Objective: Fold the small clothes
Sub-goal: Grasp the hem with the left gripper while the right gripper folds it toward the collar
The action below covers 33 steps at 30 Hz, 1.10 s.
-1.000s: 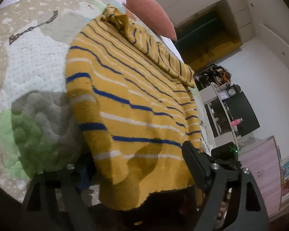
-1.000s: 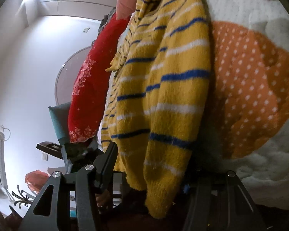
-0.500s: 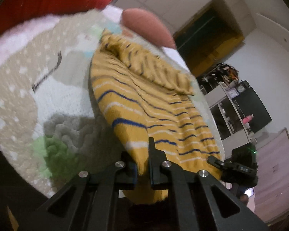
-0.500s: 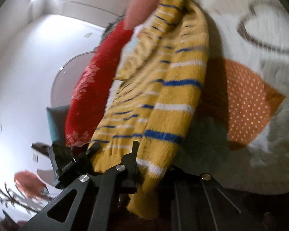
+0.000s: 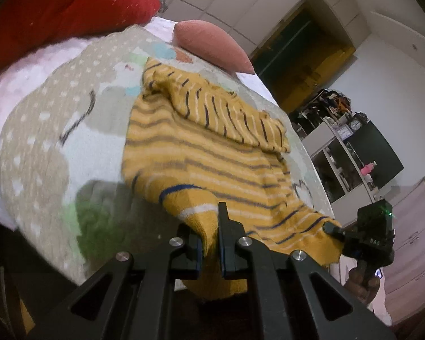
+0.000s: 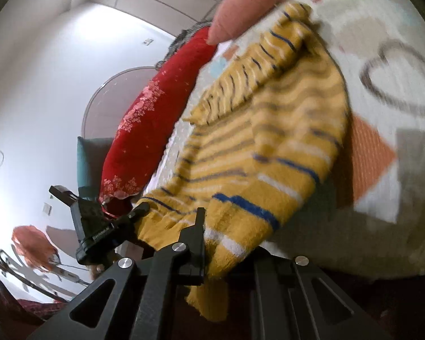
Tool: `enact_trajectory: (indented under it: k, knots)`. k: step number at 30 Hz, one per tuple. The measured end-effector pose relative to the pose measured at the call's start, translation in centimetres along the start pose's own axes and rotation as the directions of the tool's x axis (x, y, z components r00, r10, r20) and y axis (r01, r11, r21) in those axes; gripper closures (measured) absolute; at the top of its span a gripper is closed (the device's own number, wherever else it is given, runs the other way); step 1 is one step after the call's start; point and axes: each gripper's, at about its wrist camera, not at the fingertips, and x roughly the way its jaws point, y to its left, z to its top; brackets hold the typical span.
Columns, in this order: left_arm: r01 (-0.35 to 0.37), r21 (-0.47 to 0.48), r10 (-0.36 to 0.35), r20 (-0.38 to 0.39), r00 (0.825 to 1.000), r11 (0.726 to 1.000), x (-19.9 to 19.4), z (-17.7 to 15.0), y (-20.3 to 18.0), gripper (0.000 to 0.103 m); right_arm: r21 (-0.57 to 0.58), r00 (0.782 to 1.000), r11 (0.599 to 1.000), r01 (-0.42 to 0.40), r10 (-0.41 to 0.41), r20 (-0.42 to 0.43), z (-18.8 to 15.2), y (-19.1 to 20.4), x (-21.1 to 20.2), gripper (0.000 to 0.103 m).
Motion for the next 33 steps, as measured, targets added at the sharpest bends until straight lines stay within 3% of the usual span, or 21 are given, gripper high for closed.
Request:
enact_trajectory:
  k: [5, 11, 15, 17, 19, 21, 23, 26, 29, 33]
  knots:
    - [0.053, -0.016, -0.053, 0.031, 0.998, 0.998, 2.4, 6.6, 0.0, 0.095, -0.049, 0.998, 0.999, -0.016, 0.018, 0.055, 6.9, 1.1, 0.9, 0.093]
    - [0.000, -0.052, -0.001, -0.010, 1.000, 0.999, 10.0, 16.1, 0.9, 0.095, -0.044, 0.994, 0.998, 0.035, -0.031, 0.102, 17.2, 0.7, 5.2, 0.092]
    - [-0.089, -0.111, 0.082, -0.069, 0.994, 0.990, 15.8, 20.2, 3.5, 0.094, 0.000, 0.987, 0.989, 0.150, -0.149, 0.063, 23.0, -2.3, 9.7, 0.090]
    - [-0.058, -0.205, 0.032, -0.126, 0.992, 0.977, 18.5, 21.4, 5.7, 0.094, 0.052, 0.979, 0.978, 0.201, -0.203, 0.021, 25.0, -4.6, 11.8, 0.086]
    - [-0.020, -0.263, -0.013, -0.126, 0.992, 0.965, 19.4, 22.0, 6.8, 0.092, 0.123, 0.981, 0.973, 0.193, -0.194, -0.010, 26.4, -6.7, 13.2, 0.077]
    - [0.054, -0.325, -0.088, -0.091, 0.992, 0.944, 19.6, 22.9, 7.8, 0.082, 0.198, 0.987, 0.968, 0.156, -0.158, -0.008, 27.7, -8.5, 14.1, 0.067]
    - [0.111, -0.375, -0.136, -0.039, 0.990, 0.920, 19.3, 23.6, 8.3, 0.055, 0.258, 0.992, 0.959, 0.118, -0.128, 0.022, 28.7, -9.8, 14.4, 0.053]
    - [0.130, -0.419, -0.107, 0.077, 0.991, 0.899, 17.8, 24.4, 8.9, 0.023, 0.321, 0.993, 0.944, 0.079, -0.104, 0.060, 29.9, -10.9, 14.8, 0.043]
    - [0.127, -0.438, -0.099, 0.086, 0.991, 0.890, 17.4, 25.0, 9.6, 0.022, 0.352, 0.986, 0.934, 0.067, -0.117, 0.122, 30.7, -11.4, 14.6, 0.031]
    - [0.009, -0.354, -0.003, 0.019, 1.000, 0.935, 16.8, 24.4, 8.7, 0.022, 0.398, 0.978, 0.916, 0.057, -0.131, 0.162, 31.2, -12.1, 13.8, 0.027]
